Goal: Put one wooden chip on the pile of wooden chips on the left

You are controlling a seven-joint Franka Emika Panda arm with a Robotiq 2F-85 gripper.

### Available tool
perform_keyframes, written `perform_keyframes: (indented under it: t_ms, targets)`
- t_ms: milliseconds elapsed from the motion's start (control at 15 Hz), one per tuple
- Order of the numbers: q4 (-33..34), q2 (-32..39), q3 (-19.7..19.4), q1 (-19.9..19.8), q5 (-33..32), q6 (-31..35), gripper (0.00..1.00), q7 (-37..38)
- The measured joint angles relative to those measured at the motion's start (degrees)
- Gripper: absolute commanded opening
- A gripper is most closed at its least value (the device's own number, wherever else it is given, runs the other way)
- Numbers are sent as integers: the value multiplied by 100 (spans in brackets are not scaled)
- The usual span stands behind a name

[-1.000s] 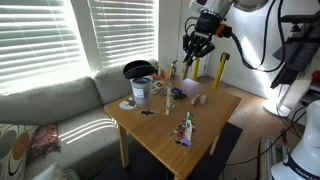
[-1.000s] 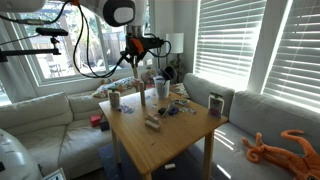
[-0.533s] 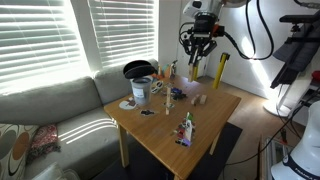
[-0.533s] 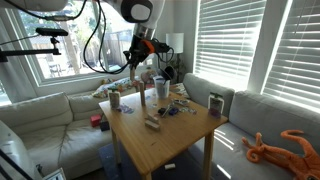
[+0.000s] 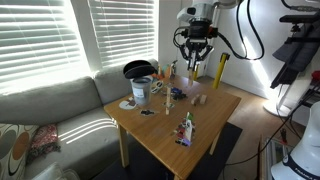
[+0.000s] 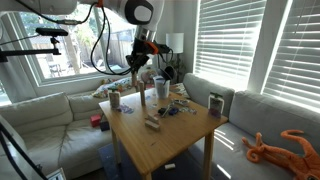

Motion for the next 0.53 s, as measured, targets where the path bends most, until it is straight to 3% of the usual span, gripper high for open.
perform_keyframes:
  t_ms: [200,267,400,467,533]
  targets:
    - [243,139,230,0,-344,-31,4,-392]
    - [315,164,290,-1,-349,68,17,-490]
    - [348,173,335,-8,-349,86,17,-488]
    - [342,176,335,-18,-349,86,4,-488]
    - [342,183,335,-36,-349,86,4,-488]
